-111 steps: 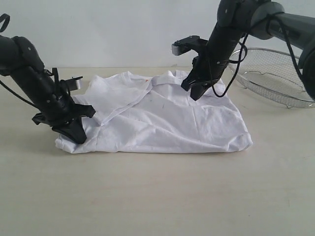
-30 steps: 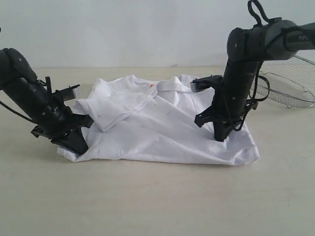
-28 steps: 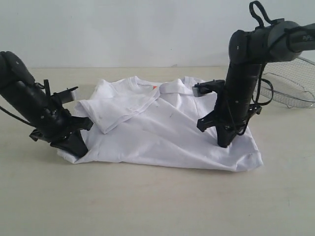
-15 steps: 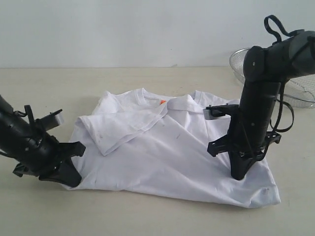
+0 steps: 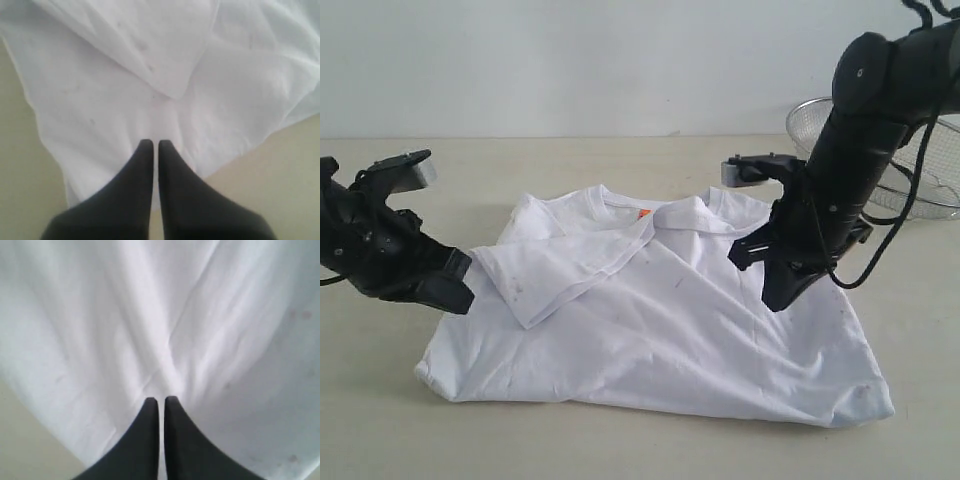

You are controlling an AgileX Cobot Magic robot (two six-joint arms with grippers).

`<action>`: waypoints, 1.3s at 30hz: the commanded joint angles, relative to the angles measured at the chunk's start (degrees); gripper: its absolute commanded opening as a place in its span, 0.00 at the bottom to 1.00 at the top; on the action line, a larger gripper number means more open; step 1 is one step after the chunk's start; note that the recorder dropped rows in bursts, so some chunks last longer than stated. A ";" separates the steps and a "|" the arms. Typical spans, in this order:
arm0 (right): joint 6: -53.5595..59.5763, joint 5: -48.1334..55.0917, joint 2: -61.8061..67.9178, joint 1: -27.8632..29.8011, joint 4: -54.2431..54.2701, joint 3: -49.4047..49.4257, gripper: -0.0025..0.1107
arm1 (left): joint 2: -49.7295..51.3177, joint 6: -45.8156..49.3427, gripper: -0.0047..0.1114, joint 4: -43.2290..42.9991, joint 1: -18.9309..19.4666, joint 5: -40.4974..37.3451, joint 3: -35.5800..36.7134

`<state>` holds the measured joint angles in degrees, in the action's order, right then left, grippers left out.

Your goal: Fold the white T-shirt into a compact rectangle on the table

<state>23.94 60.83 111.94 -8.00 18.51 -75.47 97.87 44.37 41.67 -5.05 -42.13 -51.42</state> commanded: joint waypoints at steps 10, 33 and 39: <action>7.54 -11.58 3.14 0.00 5.03 -0.15 0.02 | 8.04 2.46 0.08 -1.66 -0.24 1.72 -5.30; 19.01 -10.86 8.81 -5.12 19.45 -0.15 0.02 | 17.38 1.48 0.08 -1.40 -0.24 0.77 -13.94; 18.54 -10.32 11.65 -5.22 19.62 -0.15 0.02 | 17.38 1.48 0.08 -0.36 -0.24 0.54 -13.94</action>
<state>42.63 50.39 122.03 -13.15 38.67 -75.80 115.22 46.22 40.37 -5.05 -41.29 -64.98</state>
